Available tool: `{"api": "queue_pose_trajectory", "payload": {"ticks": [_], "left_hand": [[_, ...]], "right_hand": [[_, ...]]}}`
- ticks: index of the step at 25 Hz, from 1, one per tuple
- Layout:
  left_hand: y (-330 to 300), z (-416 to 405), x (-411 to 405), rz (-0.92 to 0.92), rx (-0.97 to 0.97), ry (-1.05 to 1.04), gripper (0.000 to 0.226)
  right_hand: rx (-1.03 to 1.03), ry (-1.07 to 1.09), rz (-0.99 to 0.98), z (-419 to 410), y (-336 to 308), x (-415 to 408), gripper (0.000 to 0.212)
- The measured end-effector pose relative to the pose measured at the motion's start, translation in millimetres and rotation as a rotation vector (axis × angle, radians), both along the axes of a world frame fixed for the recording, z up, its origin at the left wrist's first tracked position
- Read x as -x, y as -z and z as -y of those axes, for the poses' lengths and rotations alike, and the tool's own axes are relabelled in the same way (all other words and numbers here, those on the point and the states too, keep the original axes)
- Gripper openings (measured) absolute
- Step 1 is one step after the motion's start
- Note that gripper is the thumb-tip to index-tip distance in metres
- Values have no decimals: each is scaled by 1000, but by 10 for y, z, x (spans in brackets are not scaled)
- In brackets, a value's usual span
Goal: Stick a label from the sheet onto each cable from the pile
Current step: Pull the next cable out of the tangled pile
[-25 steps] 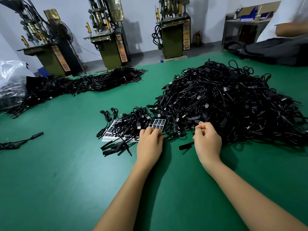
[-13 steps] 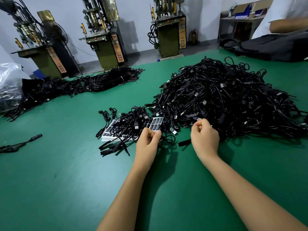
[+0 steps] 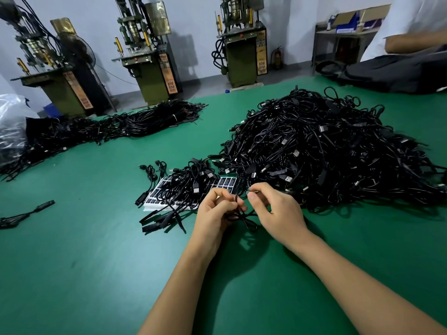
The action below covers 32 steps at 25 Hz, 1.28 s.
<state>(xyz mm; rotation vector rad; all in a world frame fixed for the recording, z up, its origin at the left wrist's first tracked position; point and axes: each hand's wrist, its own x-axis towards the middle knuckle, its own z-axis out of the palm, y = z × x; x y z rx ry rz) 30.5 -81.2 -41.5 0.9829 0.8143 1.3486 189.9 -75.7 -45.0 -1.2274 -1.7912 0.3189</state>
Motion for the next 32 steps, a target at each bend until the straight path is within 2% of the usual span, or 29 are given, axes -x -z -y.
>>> {"api": "queue_pose_trajectory", "payload": {"ticks": [3, 5, 9, 12, 16, 20, 23, 28, 32], "left_hand": [[15, -7, -5, -96, -25, 83, 22], [14, -16, -22, -144, -41, 129, 25], [4, -2, -39, -167, -67, 184, 14], [-10, 21, -57, -211, -20, 122, 19], [4, 5, -63, -242, 17, -14, 22], [-6, 8, -79, -244, 10, -37, 27], [-18, 17, -94, -295, -28, -101, 12], [-32, 36, -95, -333, -54, -139, 8], [-38, 50, -101, -494, -179, -235, 7]], "right_hand": [[51, -44, -5, 10, -20, 9, 26], [131, -70, -84, 7, -28, 16, 34], [270, -173, -423, -13, -30, 49, 20], [301, -161, -495, -20, -27, 62, 17], [292, -135, -388, 9, -1, 77, 18], [251, -158, -188, 51, -9, 103, 18], [230, -161, -89, 64, -24, 109, 21], [250, -187, 14, 48, -10, 115, 18], [195, -189, 104, 11, 42, 123, 9]]}}
